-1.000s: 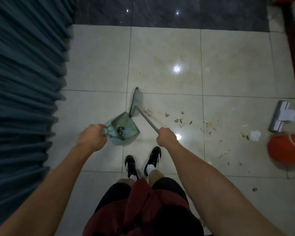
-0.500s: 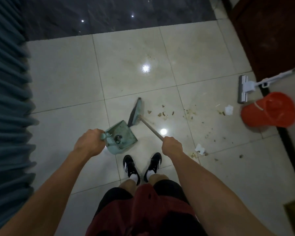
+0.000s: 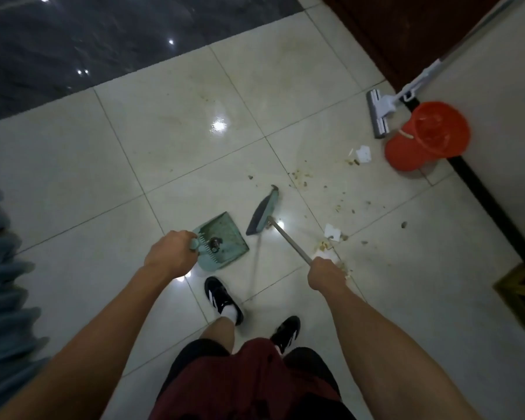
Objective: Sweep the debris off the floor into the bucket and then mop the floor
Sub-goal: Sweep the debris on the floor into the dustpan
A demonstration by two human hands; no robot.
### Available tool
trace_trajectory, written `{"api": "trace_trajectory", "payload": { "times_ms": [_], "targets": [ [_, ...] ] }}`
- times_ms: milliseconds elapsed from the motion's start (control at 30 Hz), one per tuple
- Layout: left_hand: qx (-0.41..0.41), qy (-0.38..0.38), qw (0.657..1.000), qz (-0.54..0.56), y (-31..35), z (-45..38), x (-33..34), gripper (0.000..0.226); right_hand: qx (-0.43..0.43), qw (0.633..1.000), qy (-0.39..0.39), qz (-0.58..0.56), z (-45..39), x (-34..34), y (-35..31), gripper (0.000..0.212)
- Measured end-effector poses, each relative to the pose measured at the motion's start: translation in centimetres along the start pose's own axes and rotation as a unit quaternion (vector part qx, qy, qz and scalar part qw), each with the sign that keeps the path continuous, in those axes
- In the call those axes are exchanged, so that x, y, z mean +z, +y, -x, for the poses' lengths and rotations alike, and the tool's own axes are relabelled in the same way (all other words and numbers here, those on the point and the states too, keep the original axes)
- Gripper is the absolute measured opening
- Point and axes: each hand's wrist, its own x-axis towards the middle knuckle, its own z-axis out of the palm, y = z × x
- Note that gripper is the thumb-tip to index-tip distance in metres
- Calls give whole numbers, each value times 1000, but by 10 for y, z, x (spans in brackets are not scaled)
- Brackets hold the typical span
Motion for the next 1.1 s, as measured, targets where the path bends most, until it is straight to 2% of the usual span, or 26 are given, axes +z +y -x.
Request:
{"api": "trace_trajectory", "payload": {
  "times_ms": [300, 600, 800, 1100],
  "targets": [
    [63, 2, 996, -69, 106, 23, 60, 19, 89, 991, -1, -99, 31, 45, 137, 35],
    [132, -7, 986, -100, 181, 42, 92, 17, 147, 982, 21, -120, 62, 63, 235, 32],
    [157, -7, 983, -93, 192, 42, 86, 16, 137, 978, 45, -150, 66, 56, 220, 30],
    [136, -13, 988, -68, 146, 10, 31, 14, 86, 984, 72, -142, 44, 5, 119, 32]
  ]
}}
